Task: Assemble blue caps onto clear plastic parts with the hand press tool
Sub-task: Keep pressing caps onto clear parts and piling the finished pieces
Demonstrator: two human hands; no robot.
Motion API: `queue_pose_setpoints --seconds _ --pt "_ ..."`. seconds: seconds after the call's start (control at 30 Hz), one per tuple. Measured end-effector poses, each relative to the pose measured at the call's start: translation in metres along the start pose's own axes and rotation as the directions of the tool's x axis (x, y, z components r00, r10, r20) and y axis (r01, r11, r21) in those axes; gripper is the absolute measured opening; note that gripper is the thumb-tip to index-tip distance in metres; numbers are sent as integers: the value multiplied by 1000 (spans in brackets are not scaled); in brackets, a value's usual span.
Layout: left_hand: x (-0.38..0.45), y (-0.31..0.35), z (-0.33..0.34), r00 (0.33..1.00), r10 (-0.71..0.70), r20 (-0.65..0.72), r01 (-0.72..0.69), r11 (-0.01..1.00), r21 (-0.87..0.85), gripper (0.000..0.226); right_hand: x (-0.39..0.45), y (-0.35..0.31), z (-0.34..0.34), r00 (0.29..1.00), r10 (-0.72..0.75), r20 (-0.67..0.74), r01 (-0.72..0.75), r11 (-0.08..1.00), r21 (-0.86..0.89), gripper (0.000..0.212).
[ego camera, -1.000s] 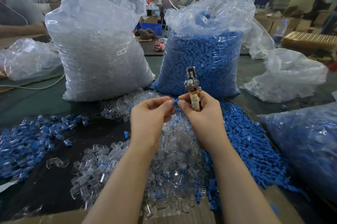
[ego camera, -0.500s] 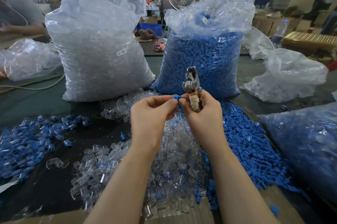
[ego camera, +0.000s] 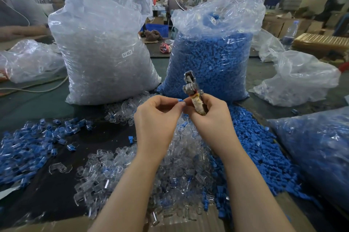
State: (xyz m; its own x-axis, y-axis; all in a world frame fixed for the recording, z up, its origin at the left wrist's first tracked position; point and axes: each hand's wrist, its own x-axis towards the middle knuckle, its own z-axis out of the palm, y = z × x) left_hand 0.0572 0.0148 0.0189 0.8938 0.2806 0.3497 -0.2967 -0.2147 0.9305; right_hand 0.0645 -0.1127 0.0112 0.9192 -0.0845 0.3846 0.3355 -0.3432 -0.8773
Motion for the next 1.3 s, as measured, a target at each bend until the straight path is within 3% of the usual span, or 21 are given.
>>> queue_pose_setpoints --seconds 0.37,0.73,1.3 --pt "6 -5 -3 998 -65 11 66 985 -161 14 -1 14 -22 956 158 249 -147 987 -62 13" --pt "7 -4 -7 994 -47 98 68 973 -221 13 -2 10 -20 934 145 326 -117 988 -102 13" --pt "8 -4 -8 987 -45 153 84 963 -256 11 -3 14 -16 947 104 305 -42 978 -203 23"
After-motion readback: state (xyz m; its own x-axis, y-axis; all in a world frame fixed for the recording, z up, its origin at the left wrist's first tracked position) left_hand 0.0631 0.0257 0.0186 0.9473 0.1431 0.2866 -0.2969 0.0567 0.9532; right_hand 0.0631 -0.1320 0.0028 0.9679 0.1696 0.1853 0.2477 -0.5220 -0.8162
